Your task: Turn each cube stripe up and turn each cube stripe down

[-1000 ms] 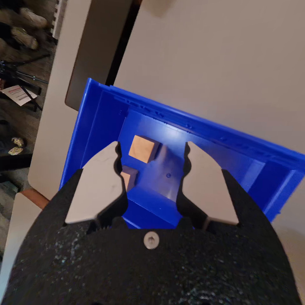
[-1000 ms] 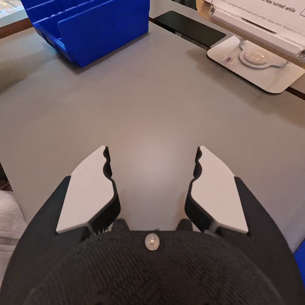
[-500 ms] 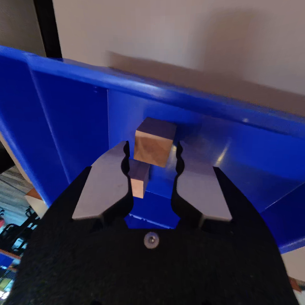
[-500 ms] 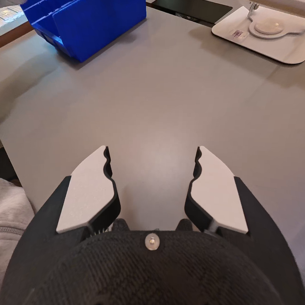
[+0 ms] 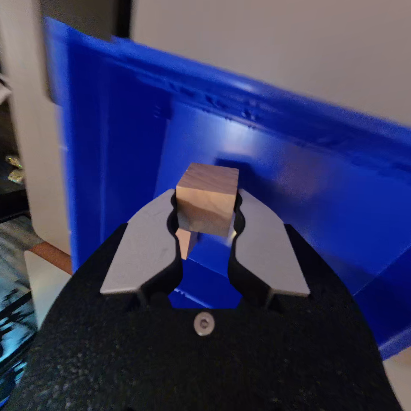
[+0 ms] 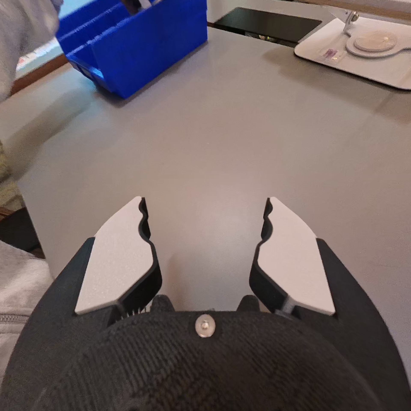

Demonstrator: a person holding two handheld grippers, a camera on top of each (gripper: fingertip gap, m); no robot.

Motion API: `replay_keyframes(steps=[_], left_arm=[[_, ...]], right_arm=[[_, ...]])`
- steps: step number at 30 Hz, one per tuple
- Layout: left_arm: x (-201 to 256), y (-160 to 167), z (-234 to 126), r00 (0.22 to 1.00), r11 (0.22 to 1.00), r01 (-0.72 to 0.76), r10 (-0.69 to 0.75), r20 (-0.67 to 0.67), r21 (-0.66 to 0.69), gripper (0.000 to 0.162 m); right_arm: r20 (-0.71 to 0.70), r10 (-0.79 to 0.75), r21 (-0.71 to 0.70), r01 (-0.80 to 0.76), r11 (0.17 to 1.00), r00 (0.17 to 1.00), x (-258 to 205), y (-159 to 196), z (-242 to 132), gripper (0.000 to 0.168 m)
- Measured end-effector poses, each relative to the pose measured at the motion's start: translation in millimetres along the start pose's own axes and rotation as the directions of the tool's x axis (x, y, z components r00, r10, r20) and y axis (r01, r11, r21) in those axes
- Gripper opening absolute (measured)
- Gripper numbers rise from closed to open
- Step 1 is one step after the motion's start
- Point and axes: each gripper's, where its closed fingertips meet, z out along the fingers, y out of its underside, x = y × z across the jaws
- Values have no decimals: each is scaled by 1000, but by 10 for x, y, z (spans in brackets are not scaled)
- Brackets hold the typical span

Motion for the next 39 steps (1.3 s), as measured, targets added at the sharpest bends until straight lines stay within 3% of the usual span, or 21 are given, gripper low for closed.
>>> replay_keyframes(steps=[2, 4, 6, 9, 12, 17, 22, 27, 34, 39], left_arm=[[-52, -214, -382, 994, 974, 90, -100, 39, 209, 47], [7, -484, -828, 985, 890, 150, -174, 17, 431, 47], [176, -805, -1303, 979, 744, 173, -201, -31, 645, 47], [581, -1247, -1909, 977, 481, 188, -179, -115, 856, 47], [1115, -1637, -2202, 978, 272, 205, -90, -187, 940, 47], [1887, -2246, -2132, 958, 85, 274, 61, -279, 958, 46], [2419, -2726, -1909, 945, 18, 287, 158, -287, 958, 46], [2860, -3000, -1722, 962, -19, 201, 192, -194, 979, 47], [3223, -3133, -1441, 964, 54, 87, 249, -97, 995, 47], [3204, -3108, -1460, 964, 35, 91, 247, -97, 995, 47]], right_arm=[[23, 13, 46, -14, 999, 1000, -48, -53, -27, 101], [49, 39, 74, -42, 996, 998, -78, -107, -37, 100], [87, 64, 99, -73, 992, 994, -125, -178, -28, 100], [160, 87, 162, -113, 980, 983, -234, -335, -12, 100], [235, 123, 203, -173, 964, 964, -326, -501, 0, 99], [356, 141, 294, -253, 922, 924, -441, -848, -93, 98], [351, 179, 220, -267, 938, 919, -341, -871, -94, 99], [543, 340, 124, -473, 872, 768, -340, -922, -178, 88], [610, 447, -3, -561, 827, 655, -325, -878, -83, 87], [619, 476, -34, -584, 811, 625, -311, -930, -51, 72]])
